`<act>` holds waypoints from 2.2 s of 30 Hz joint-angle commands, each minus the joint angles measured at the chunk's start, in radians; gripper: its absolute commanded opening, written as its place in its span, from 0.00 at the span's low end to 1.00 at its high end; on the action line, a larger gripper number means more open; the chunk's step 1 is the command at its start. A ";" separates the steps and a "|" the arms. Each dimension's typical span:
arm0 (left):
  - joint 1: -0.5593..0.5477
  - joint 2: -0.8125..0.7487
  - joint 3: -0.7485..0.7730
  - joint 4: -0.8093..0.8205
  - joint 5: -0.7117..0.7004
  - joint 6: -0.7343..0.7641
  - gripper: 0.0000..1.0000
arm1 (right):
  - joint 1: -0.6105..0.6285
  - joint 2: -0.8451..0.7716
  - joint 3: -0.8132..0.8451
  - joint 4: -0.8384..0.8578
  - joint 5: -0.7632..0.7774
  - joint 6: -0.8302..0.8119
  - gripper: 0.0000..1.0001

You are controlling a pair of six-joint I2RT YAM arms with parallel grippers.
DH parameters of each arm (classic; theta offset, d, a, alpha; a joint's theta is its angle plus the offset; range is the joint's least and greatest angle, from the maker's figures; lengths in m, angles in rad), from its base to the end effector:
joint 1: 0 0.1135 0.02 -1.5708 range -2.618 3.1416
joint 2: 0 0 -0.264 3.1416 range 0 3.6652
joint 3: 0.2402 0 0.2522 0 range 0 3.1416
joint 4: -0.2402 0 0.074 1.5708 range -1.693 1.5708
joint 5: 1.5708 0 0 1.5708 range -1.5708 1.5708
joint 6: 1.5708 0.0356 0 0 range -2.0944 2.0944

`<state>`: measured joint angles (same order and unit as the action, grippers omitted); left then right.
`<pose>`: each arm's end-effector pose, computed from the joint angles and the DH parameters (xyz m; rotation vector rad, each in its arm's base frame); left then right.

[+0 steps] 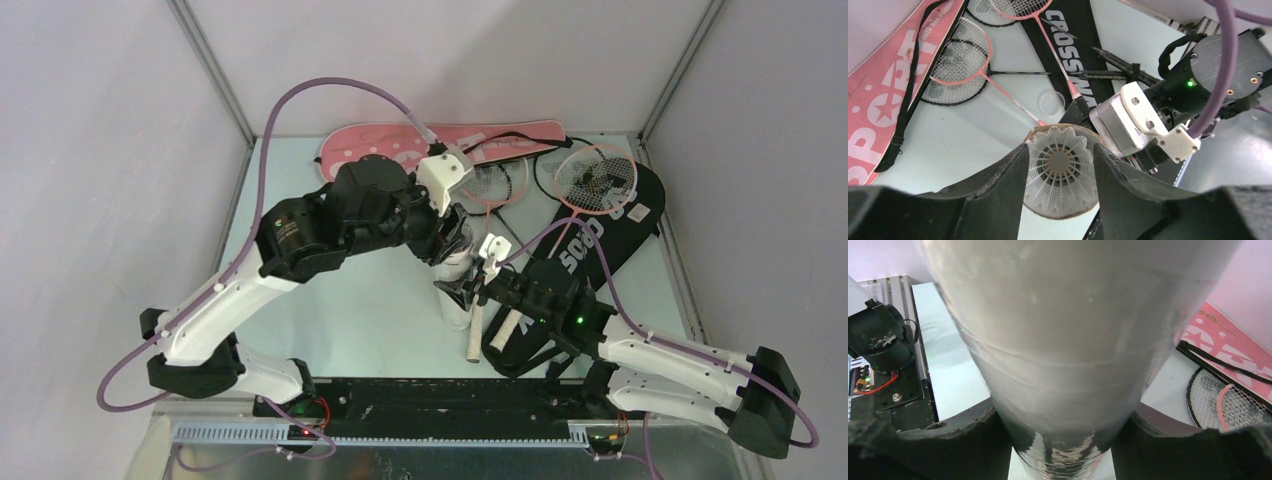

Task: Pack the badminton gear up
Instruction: Place the shuttlecock at the shuttle tube, then pick up the shuttlecock at the center of the board.

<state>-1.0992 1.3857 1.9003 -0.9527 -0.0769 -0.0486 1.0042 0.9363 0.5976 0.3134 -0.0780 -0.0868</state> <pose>0.1180 -0.2253 0.4993 0.9935 1.8148 -0.6472 0.1179 0.1904 0.2985 -0.9096 1.3777 0.7699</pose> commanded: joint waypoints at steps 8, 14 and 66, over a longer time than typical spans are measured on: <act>0.001 -0.141 0.036 0.089 -0.110 0.008 0.99 | 0.003 -0.020 0.025 0.029 0.030 -0.012 0.59; 0.001 -0.362 -0.242 0.259 -0.246 -0.043 1.00 | -0.011 -0.016 0.025 0.047 0.052 -0.011 0.59; 1.363 0.204 -1.023 0.751 -0.065 -0.347 0.80 | -0.035 0.049 0.013 0.061 0.006 0.126 0.59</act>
<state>0.2481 1.5475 0.8192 -0.1787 -0.1715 -0.3862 0.9733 0.9688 0.5976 0.3542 -0.0780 0.0204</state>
